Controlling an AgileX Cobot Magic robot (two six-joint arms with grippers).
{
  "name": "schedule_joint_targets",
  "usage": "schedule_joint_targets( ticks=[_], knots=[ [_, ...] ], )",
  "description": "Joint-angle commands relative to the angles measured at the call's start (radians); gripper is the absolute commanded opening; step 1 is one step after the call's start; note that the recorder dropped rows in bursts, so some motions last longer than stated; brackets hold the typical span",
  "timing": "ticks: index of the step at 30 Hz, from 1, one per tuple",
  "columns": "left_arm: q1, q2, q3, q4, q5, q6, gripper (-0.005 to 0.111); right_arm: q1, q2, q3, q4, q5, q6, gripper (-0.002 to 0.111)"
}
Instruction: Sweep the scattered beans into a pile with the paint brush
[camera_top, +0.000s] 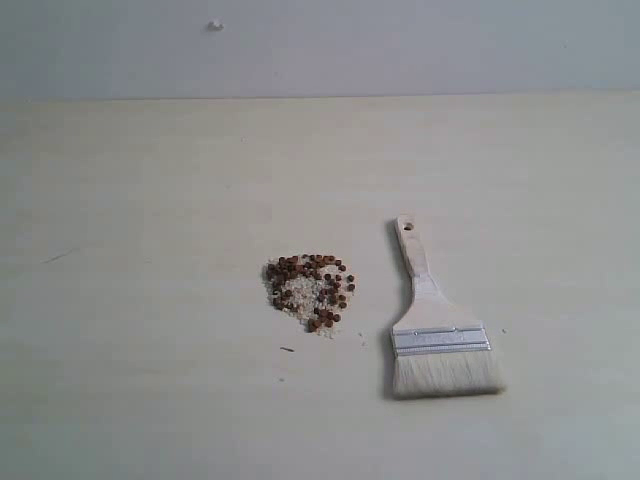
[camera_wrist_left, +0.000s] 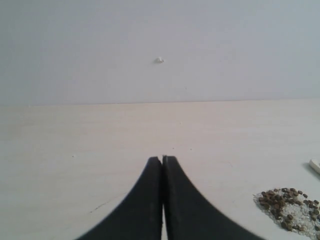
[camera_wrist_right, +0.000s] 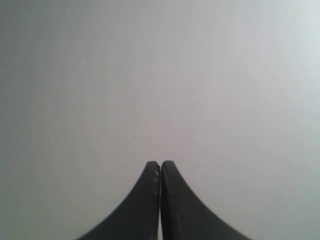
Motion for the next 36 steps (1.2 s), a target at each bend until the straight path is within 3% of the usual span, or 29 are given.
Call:
schedule_joint_targets(
  ticks=[1, 9, 16, 22, 36],
  knots=[
    [-0.002, -0.005, 0.002, 0.004, -0.003, 0.001, 0.000, 0.000, -0.108, 0.008, 0.019, 0.087, -0.009, 0.000],
    [-0.002, -0.005, 0.002, 0.004, -0.003, 0.001, 0.000, 0.000, -0.281, 0.008, 0.019, 0.222, -0.010, 0.000],
    [-0.002, -0.005, 0.002, 0.004, -0.003, 0.001, 0.000, 0.000, -0.281, 0.008, 0.102, 0.307, -0.048, 0.000],
    [-0.002, -0.005, 0.002, 0.004, -0.003, 0.001, 0.000, 0.000, -0.281, 0.008, 0.216, 0.512, -0.182, 0.000],
    [-0.002, -0.005, 0.002, 0.004, -0.003, 0.001, 0.000, 0.000, -0.281, 0.008, 0.246, 1.036, -0.181, 0.000]
  ],
)
